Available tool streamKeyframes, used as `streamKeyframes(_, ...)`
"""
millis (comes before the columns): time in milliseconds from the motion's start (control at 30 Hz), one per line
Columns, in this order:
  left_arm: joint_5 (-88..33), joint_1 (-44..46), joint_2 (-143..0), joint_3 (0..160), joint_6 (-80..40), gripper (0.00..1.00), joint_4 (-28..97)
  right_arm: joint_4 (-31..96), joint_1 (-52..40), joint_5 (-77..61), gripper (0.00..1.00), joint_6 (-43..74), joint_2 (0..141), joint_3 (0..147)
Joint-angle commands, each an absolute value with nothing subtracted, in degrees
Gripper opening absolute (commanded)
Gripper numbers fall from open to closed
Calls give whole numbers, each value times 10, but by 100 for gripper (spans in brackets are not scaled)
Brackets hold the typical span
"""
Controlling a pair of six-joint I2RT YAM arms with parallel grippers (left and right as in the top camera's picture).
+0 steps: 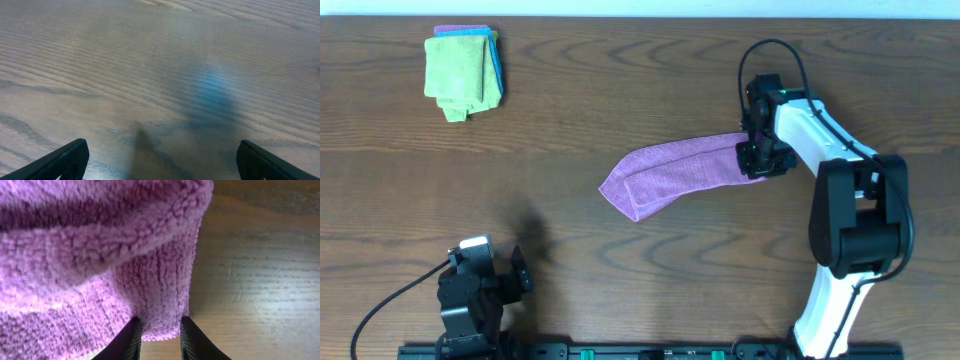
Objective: Fold the cloth
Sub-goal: 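Lift the pink cloth with the right gripper and shake it flat onto table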
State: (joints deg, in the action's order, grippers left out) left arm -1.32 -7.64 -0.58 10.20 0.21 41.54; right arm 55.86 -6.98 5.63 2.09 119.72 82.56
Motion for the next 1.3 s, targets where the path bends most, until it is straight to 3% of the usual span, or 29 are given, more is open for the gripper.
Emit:
streamKeyframes(0, -15, -74, -3, 92, 0, 95, 422, 547, -68, 36, 27, 29, 1186, 809)
streamKeyframes(67, -15, -74, -3, 92, 0, 95, 422, 541, -68, 35, 22, 29, 1186, 801)
streamKeyframes(167, -15, -74, -3, 92, 0, 95, 422, 535, -68, 36, 2, 30, 1186, 798)
streamKeyframes(400, -15, -74, -3, 92, 0, 95, 422, 549, -68, 34, 1, 30, 1181, 837)
streamKeyframes(700, -15, -74, -3, 92, 0, 95, 422, 566, -73, 22, 2, 20, 1138, 1061)
streamKeyframes(967, -15, -74, -3, 92, 0, 95, 422, 547, -91, -95, 1, -3, 1138, 1234)
streamKeyframes(1267, -15, -74, -3, 92, 0, 95, 422, 543, -117, -164, 1, -5, 1138, 1304)
